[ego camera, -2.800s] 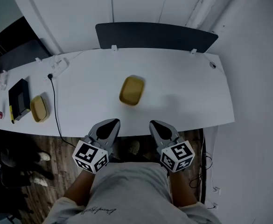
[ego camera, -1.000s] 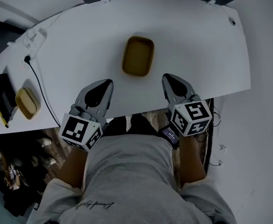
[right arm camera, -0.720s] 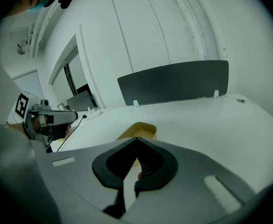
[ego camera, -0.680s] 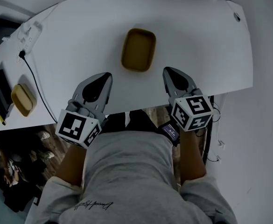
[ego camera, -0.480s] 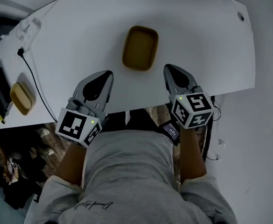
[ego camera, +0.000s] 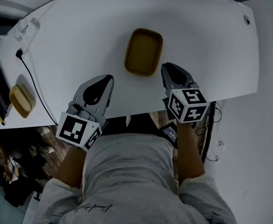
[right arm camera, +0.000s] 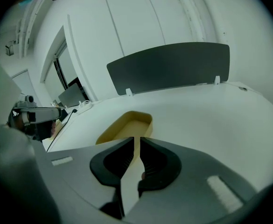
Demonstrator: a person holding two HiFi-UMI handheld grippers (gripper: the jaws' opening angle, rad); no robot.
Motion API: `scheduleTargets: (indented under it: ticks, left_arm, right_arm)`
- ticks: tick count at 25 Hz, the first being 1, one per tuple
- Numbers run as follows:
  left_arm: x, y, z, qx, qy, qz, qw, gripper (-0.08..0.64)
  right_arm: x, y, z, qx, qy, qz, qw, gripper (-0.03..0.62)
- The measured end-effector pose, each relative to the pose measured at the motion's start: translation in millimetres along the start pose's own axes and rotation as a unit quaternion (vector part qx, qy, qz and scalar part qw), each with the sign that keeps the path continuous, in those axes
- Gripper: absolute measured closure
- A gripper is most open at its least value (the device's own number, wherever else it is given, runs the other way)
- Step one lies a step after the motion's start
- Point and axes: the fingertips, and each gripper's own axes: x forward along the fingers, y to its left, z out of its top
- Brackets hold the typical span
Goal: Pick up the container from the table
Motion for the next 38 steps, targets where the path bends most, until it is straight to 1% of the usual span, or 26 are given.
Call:
scheduleTargets:
  ticks: [16, 24, 30, 38]
  left_arm:
    - [2, 13, -21, -0.017, 0.022, 0.006, 0.9996, 0.558]
    - [-1, 18, -27, -0.022, 0.026, 0.01, 0.9994, 0.558]
    - [-1, 20, -29, -0.027, 0.029, 0.011, 0.9992, 0.558]
    - [-4, 19, -30, -0.028, 0.027, 0.011, 0.9992, 0.558]
  right_arm:
    - [40, -6, -18, 0.034, 0.036, -0.011, 0.999, 0.469]
    - [51, -7, -26, 0.039, 0.056, -0.019, 0.997, 0.468]
    - [51, -12, -27, 0.023, 0.065, -0.04, 0.997, 0.551]
    - [42, -13, -23, 0.018, 0.061, -0.039, 0.997, 0.563]
